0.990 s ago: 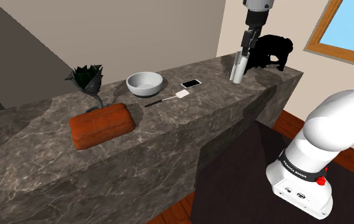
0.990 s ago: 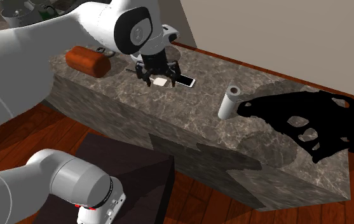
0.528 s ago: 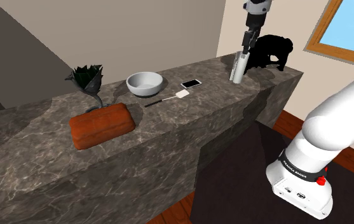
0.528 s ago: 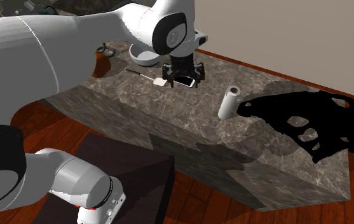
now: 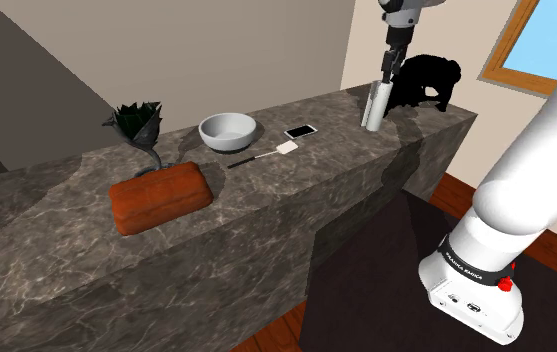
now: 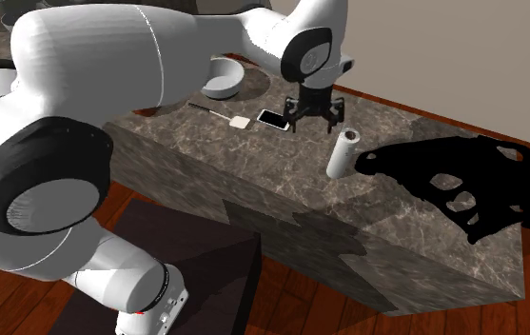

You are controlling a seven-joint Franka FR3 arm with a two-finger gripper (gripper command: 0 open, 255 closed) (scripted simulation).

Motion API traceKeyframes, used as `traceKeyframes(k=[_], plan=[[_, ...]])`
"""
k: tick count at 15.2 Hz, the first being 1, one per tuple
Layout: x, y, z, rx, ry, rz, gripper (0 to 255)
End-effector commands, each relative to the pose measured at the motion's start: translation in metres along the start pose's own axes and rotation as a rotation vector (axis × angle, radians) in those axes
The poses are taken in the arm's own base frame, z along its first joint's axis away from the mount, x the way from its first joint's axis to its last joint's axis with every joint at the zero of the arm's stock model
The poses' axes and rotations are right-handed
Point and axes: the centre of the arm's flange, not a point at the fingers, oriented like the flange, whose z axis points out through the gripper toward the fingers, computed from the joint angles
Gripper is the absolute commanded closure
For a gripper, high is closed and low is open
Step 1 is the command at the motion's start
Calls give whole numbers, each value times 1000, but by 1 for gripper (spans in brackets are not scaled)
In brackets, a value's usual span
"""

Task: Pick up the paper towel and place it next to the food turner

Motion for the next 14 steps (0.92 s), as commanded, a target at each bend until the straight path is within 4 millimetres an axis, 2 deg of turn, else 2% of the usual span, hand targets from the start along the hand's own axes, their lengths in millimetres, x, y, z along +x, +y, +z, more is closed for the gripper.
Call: traceKeyframes(k=[1,8,9,14], plan=[[7,28,11,4,-6,-1,0],[34,114,44,19,-27,2,0],[36,121,47,20,-29,2,0],[35,121,73,20,-29,2,0]])
